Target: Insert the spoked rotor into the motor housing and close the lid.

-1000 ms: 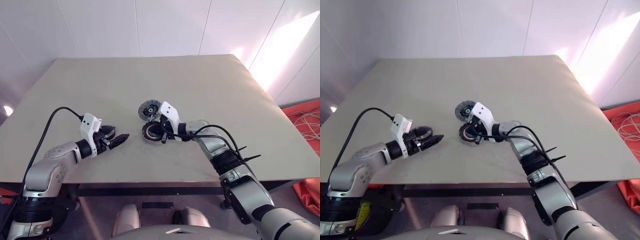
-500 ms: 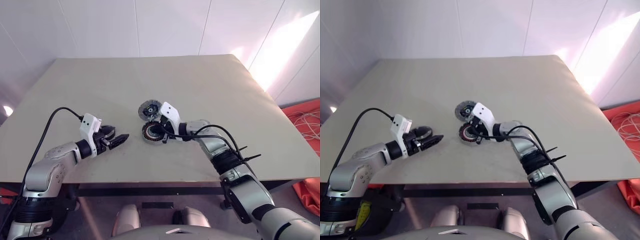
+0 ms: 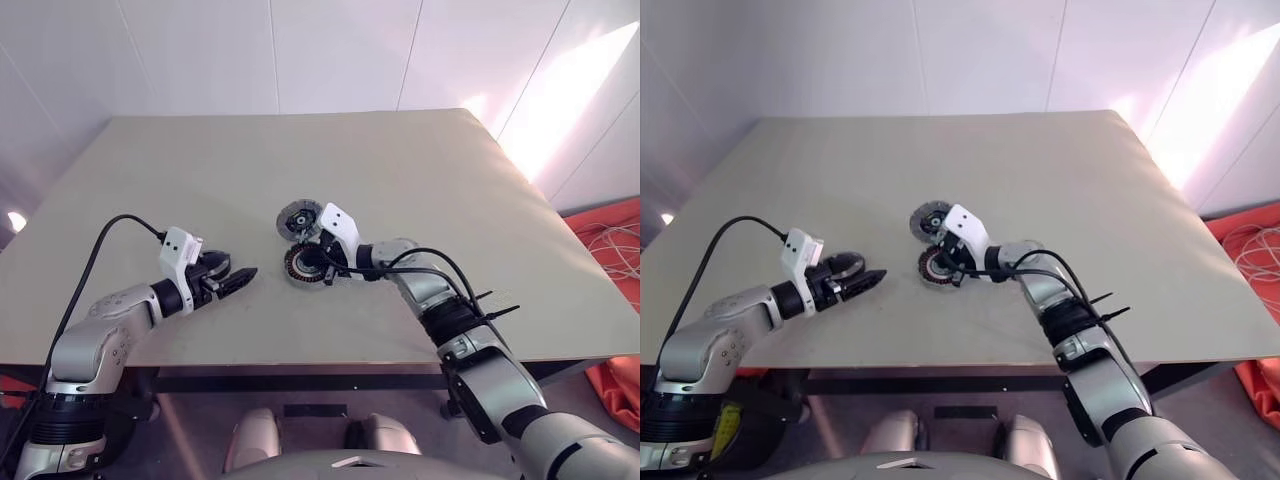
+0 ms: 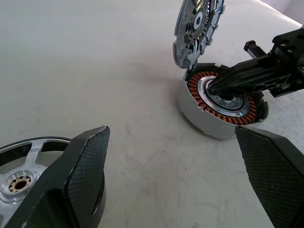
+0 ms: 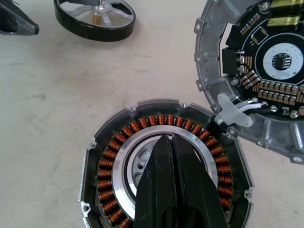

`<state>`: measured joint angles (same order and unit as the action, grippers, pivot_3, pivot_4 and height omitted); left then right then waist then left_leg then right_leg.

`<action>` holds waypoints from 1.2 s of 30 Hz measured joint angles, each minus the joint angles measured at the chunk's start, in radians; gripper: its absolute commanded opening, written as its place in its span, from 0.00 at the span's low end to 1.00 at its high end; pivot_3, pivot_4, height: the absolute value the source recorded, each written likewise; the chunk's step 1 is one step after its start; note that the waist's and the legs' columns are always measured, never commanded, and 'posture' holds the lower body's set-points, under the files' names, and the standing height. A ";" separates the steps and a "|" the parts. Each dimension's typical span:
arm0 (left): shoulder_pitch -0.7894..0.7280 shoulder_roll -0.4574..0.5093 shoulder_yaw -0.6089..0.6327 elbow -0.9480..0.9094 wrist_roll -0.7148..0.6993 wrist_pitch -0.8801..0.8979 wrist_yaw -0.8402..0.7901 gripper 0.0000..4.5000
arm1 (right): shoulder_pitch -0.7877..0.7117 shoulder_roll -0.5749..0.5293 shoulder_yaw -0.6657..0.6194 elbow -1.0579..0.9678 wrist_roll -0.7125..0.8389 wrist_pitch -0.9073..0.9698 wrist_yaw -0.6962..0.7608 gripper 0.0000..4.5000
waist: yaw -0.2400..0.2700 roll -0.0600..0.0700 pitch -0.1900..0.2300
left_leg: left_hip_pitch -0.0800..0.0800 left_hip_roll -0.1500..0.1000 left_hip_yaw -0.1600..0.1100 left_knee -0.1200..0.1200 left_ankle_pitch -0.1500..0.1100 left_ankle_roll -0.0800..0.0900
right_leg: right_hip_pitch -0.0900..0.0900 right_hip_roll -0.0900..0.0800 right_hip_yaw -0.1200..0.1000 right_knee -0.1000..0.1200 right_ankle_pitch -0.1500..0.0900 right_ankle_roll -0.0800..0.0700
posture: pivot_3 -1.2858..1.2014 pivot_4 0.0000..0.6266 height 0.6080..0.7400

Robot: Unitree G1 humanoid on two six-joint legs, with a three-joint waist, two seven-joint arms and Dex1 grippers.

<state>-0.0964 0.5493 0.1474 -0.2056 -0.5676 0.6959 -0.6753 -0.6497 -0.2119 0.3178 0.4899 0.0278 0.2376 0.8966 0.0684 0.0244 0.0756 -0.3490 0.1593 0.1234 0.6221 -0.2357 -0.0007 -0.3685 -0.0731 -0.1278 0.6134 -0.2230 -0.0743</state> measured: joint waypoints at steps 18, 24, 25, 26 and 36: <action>0.119 0.039 0.227 -0.036 -0.143 0.130 0.025 1.00 | 0.037 -0.161 -0.114 -0.206 0.055 0.041 0.033 0.01 | 0.000 -0.001 0.000 | 0.000 -0.001 0.001 -0.003 0.000 0.001 | -0.001 0.000 0.002 0.000 0.000 0.000 | 0.52 0.00 1.00; 0.217 0.007 0.338 -0.051 -0.269 0.218 0.065 1.00 | 0.072 -0.241 -0.158 -0.313 0.099 0.115 0.062 0.01 | 0.001 -0.001 0.000 | 0.001 -0.001 0.001 -0.004 -0.001 0.002 | -0.001 0.000 0.002 -0.001 -0.001 0.002 | 0.52 0.00 1.00; 0.218 -0.008 0.358 -0.051 -0.302 0.238 0.084 1.00 | 0.072 -0.247 -0.162 -0.327 0.106 0.124 0.062 0.01 | 0.002 -0.001 0.000 | 0.002 -0.001 0.001 -0.004 -0.001 0.002 | 0.000 0.000 0.002 -0.001 -0.002 0.003 | 0.52 0.00 1.00; 0.217 -0.018 0.368 -0.051 -0.326 0.252 0.099 1.00 | 0.073 -0.250 -0.165 -0.336 0.111 0.130 0.062 0.01 | 0.002 -0.001 0.000 | 0.002 -0.001 0.001 -0.004 -0.001 0.002 | 0.000 0.000 0.002 -0.001 -0.003 0.004 | 0.52 0.00 1.00; 0.138 -0.134 0.434 0.096 -0.489 0.352 0.337 1.00 | 0.081 -0.267 -0.170 -0.358 0.131 0.162 0.062 0.01 | 0.002 -0.003 -0.001 | 0.004 -0.001 0.002 -0.005 0.000 0.001 | 0.001 0.001 0.003 -0.002 -0.004 0.006 | 0.52 0.00 1.00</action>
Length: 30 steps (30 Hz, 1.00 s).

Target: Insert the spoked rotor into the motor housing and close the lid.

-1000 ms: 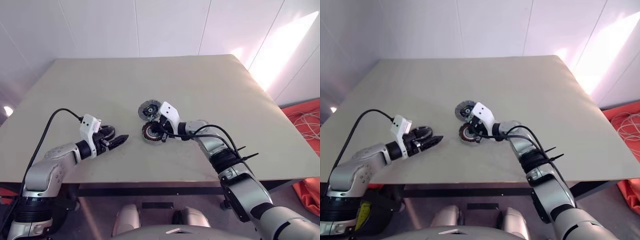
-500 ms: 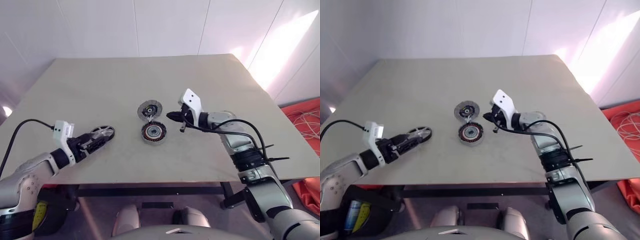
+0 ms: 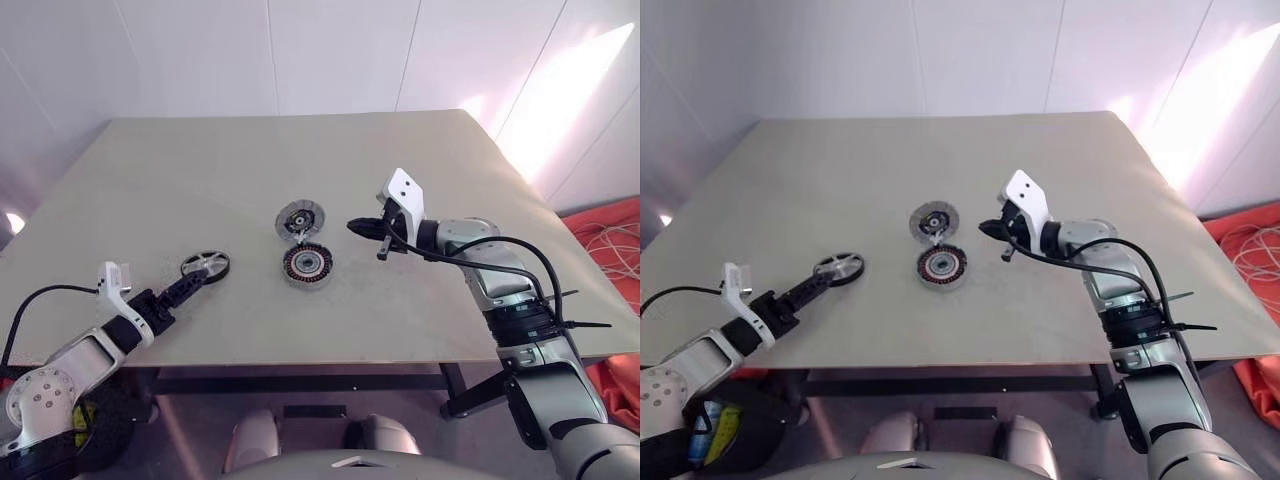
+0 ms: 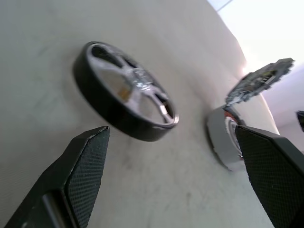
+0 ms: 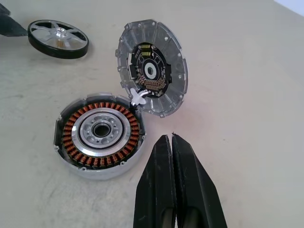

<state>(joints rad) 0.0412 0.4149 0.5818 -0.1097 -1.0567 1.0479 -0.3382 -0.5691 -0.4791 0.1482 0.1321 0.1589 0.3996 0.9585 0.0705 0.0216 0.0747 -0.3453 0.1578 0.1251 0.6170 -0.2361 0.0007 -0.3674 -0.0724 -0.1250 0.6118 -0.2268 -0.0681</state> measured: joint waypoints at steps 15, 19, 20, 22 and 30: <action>-0.069 -0.048 0.026 0.112 -0.060 0.005 0.100 1.00 | 0.084 -0.129 -0.027 -0.097 0.103 0.023 0.146 0.01 | 0.010 0.000 -0.001 | 0.014 0.000 0.001 -0.004 0.001 -0.001 | 0.013 0.001 0.000 -0.006 -0.001 0.002 | 0.52 0.00 1.00; -0.092 -0.089 0.049 0.131 -0.091 0.001 0.137 1.00 | 0.089 -0.129 -0.026 -0.100 0.107 0.023 0.147 0.01 | 0.019 0.000 -0.001 | 0.014 0.000 0.001 -0.004 0.002 -0.001 | 0.014 0.000 0.000 -0.009 -0.002 0.003 | 0.52 0.00 1.00; -0.096 -0.097 0.050 0.133 -0.098 -0.001 0.147 1.00 | 0.090 -0.129 -0.026 -0.101 0.107 0.023 0.147 0.01 | 0.023 0.000 -0.001 | 0.013 -0.001 0.001 -0.004 0.002 0.000 | 0.015 0.000 0.000 -0.009 -0.002 0.003 | 0.52 0.00 1.00; -0.103 -0.110 0.053 0.133 -0.103 -0.005 0.162 1.00 | 0.090 -0.129 -0.026 -0.103 0.107 0.023 0.146 0.01 | 0.027 -0.001 -0.001 | 0.014 0.000 0.000 -0.004 0.002 -0.001 | 0.014 0.000 0.000 -0.009 -0.002 0.003 | 0.52 0.00 1.00; -0.108 -0.142 0.049 0.110 -0.133 -0.024 0.200 1.00 | 0.094 -0.129 -0.026 -0.116 0.107 0.025 0.136 0.01 | 0.029 -0.002 -0.001 | 0.009 0.000 0.000 -0.004 0.002 0.000 | 0.013 0.000 0.000 -0.008 -0.002 0.004 | 0.52 0.00 1.00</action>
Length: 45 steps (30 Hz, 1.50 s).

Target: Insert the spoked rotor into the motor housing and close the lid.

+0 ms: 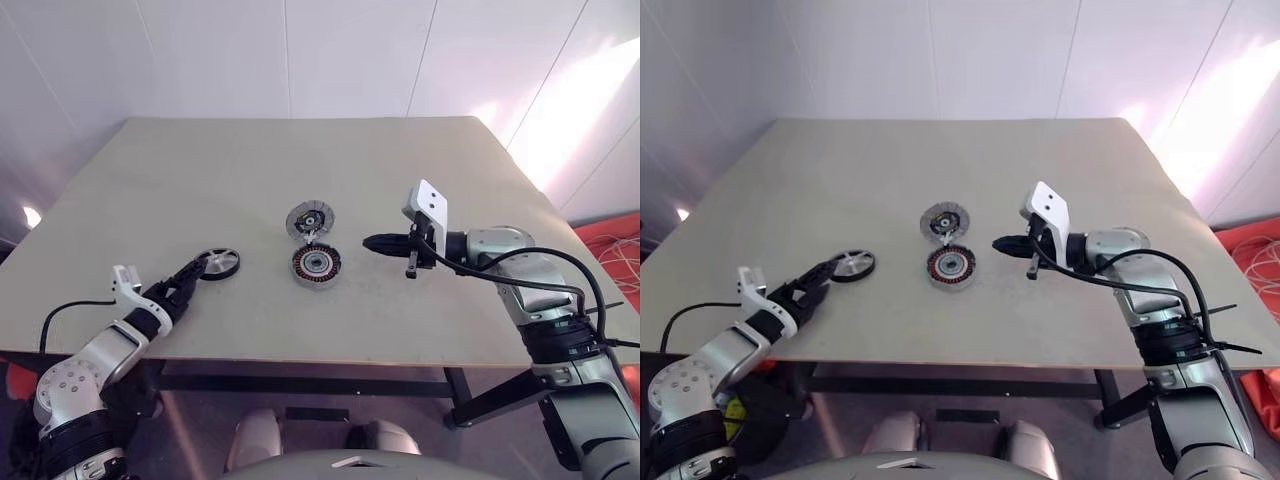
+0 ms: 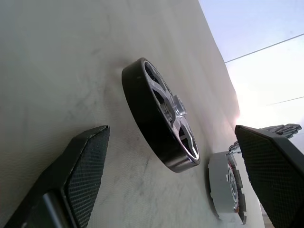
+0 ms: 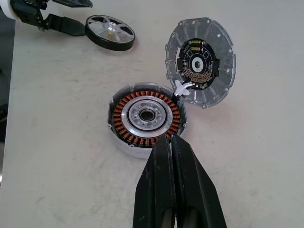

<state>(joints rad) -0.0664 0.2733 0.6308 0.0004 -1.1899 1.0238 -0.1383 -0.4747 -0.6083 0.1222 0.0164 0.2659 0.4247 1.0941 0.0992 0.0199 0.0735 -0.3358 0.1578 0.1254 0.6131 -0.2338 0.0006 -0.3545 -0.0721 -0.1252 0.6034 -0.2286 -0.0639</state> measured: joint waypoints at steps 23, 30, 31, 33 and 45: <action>-0.026 0.003 -0.012 0.031 -0.043 -0.045 -0.034 0.42 | -0.005 0.003 0.006 0.000 -0.006 0.000 -0.034 0.00 | -0.001 -0.003 -0.001 | -0.013 0.000 0.000 0.000 -0.001 0.002 | -0.012 0.000 0.000 0.003 0.000 0.000 | 0.52 0.00 1.00; -0.029 0.011 -0.024 0.032 -0.043 -0.045 -0.045 0.38 | -0.017 0.005 0.006 0.000 -0.013 -0.006 -0.050 0.00 | -0.001 -0.003 -0.001 | -0.013 0.000 0.000 0.000 0.000 0.002 | -0.013 0.000 0.000 0.003 0.000 -0.001 | 0.52 0.00 1.00; -0.030 0.011 -0.028 0.032 -0.043 -0.045 -0.045 0.35 | -0.018 0.006 0.006 0.000 -0.014 -0.007 -0.051 0.00 | -0.001 -0.003 -0.001 | -0.013 0.000 0.000 0.000 0.000 0.002 | -0.013 0.000 0.000 0.003 0.000 -0.001 | 0.52 0.00 1.00; -0.032 0.011 -0.034 0.033 -0.042 -0.045 -0.045 0.23 | -0.019 0.006 0.006 0.000 -0.014 -0.009 -0.053 0.00 | -0.001 -0.003 -0.001 | -0.013 0.000 0.000 0.000 0.000 0.002 | -0.013 0.000 0.000 0.003 0.000 -0.001 | 0.52 0.00 1.00; -0.059 0.001 -0.067 0.032 -0.101 0.002 -0.035 0.08 | -0.020 0.006 0.006 0.044 -0.036 -0.053 -0.059 0.00 | 0.000 -0.003 -0.001 | -0.013 0.000 0.000 0.000 0.000 0.002 | -0.012 0.000 0.000 0.003 0.003 -0.005 | 0.52 0.00 1.00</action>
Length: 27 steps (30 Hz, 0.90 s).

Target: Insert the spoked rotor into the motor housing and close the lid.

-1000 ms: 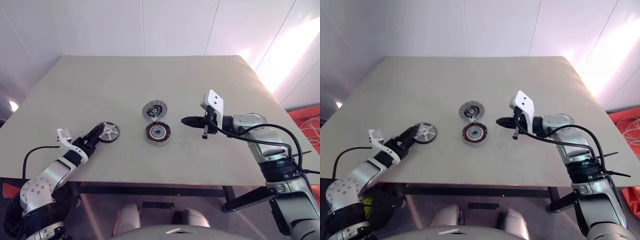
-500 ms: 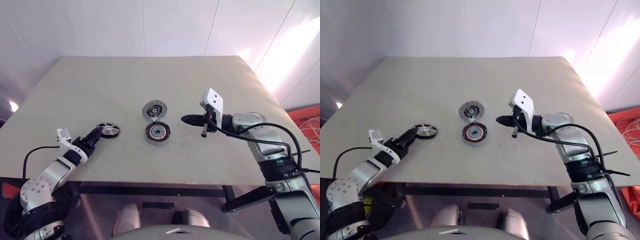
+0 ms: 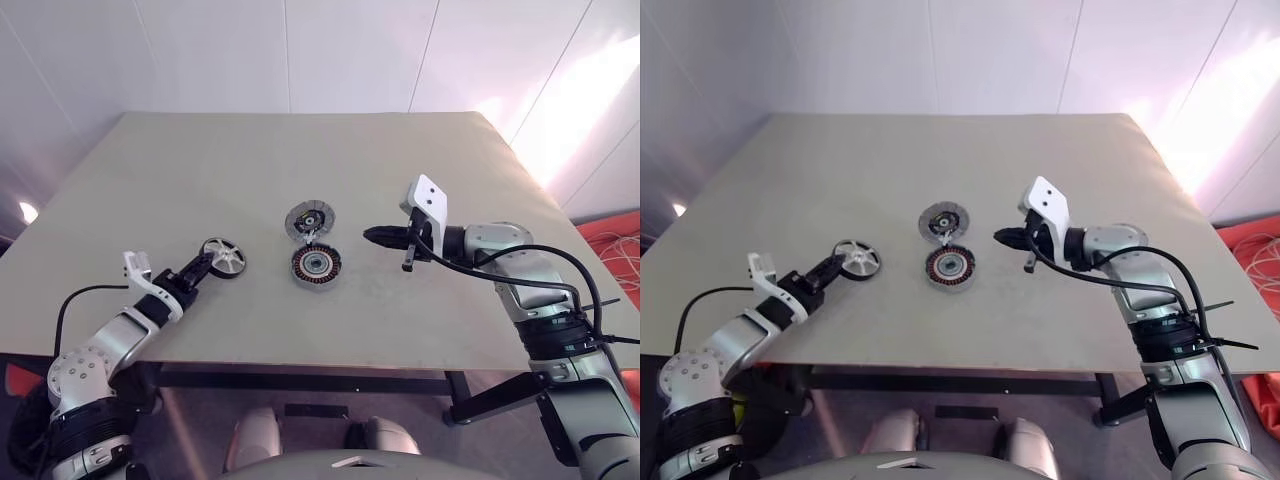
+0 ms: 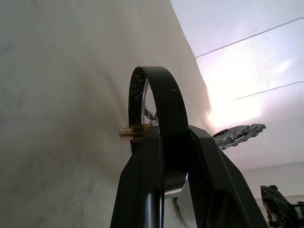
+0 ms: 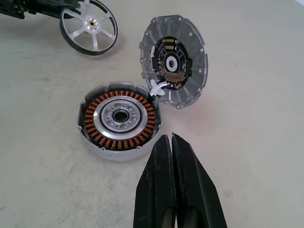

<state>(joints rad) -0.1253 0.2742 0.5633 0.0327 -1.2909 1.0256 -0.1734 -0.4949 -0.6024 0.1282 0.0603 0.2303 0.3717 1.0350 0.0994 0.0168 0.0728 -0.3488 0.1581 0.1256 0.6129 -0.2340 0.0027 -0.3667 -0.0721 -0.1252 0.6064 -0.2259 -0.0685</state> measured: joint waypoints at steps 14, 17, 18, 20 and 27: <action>-0.176 -0.029 -0.160 0.053 -0.496 0.101 0.175 0.08 | 0.017 -0.049 0.001 0.089 -0.050 -0.067 0.023 0.00 | 0.000 0.000 0.000 | -0.001 -0.001 0.000 0.000 0.003 0.002 | -0.001 0.000 0.000 0.001 0.000 0.000 | 0.52 0.00 1.00; -0.175 -0.034 -0.232 0.080 -0.533 0.123 0.191 0.08 | 0.022 -0.049 0.001 0.087 -0.050 -0.066 0.020 0.00 | 0.003 0.000 0.000 | -0.002 -0.001 0.000 0.000 0.003 0.001 | -0.002 0.000 0.000 0.001 -0.002 0.004 | 0.52 0.00 1.00; -0.175 -0.034 -0.251 0.085 -0.548 0.127 0.195 0.08 | 0.025 -0.049 0.001 0.084 -0.049 -0.064 0.019 0.00 | 0.003 0.000 0.000 | -0.002 -0.001 0.000 0.000 0.003 0.001 | -0.002 0.000 0.000 0.001 -0.002 0.004 | 0.52 0.00 1.00; -0.176 -0.034 -0.271 0.103 -0.572 0.128 0.196 0.08 | 0.034 -0.050 0.001 0.075 -0.049 -0.059 0.015 0.00 | 0.002 0.000 0.000 | -0.001 0.000 0.000 0.000 0.003 0.001 | -0.002 0.000 0.000 0.001 -0.002 0.004 | 0.52 0.00 1.00; -0.236 -0.036 -0.290 0.235 -0.497 0.105 0.148 0.08 | 0.041 -0.056 -0.001 0.034 -0.047 -0.022 0.002 0.00 | 0.006 0.000 0.000 | -0.001 -0.001 0.000 0.000 0.004 0.000 | -0.001 0.000 0.000 0.001 -0.002 0.006 | 0.52 0.00 1.00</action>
<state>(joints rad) -0.3613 0.2386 0.2732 0.2677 -1.7878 1.1305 -0.0253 -0.4540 -0.6588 0.1271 0.0947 0.1832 0.3499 1.0369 0.1049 0.0166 0.0728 -0.3495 0.1572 0.1255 0.6134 -0.2300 0.0022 -0.3673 -0.0721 -0.1252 0.6070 -0.2278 -0.0622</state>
